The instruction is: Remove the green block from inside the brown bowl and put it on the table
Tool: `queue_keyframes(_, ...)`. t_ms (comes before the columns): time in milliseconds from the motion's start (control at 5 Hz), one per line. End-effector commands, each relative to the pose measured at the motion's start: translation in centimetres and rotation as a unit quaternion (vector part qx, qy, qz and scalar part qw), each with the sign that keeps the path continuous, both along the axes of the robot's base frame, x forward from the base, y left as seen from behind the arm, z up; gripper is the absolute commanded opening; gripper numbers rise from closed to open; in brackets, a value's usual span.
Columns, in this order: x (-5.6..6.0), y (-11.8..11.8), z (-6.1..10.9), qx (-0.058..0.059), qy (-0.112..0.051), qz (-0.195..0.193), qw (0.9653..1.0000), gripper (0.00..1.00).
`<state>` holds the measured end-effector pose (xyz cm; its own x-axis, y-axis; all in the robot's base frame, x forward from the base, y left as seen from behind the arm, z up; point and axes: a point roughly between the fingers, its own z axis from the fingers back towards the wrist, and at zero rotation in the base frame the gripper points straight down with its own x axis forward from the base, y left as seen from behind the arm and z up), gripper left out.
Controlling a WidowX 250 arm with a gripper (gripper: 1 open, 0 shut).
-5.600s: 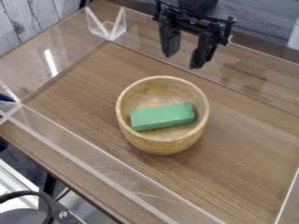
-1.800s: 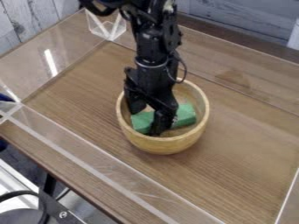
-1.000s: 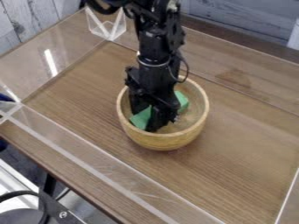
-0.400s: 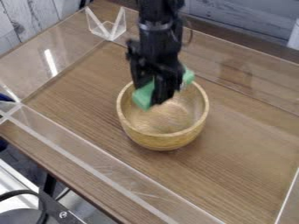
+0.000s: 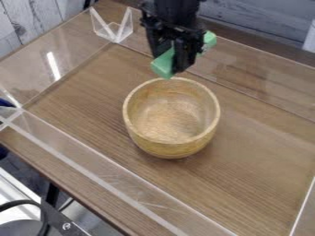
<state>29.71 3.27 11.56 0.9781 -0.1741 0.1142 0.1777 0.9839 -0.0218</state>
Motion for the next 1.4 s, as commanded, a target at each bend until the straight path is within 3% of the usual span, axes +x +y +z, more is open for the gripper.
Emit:
queue_keyframes(0, 2.1, -0.8, 0.6, 0.000, -0.048, 0.004, 0.9988, 0.00)
queue_keyframes(400, 4.5, -3.1, -0.8, 0.007, -0.045, -0.011, 0.9989, 0.00)
queue_keyframes(800, 6.5, -3.9, -2.9, 0.028, -0.029, -0.017, 0.9990, 0.00)
queue_keyframes(1000, 7.1, -3.7, -3.3, 0.037, -0.027, -0.016, 0.9988, 0.00)
queue_keyframes(1200, 6.4, -3.7, -3.8, 0.054, -0.032, -0.024, 0.9978, 0.00)
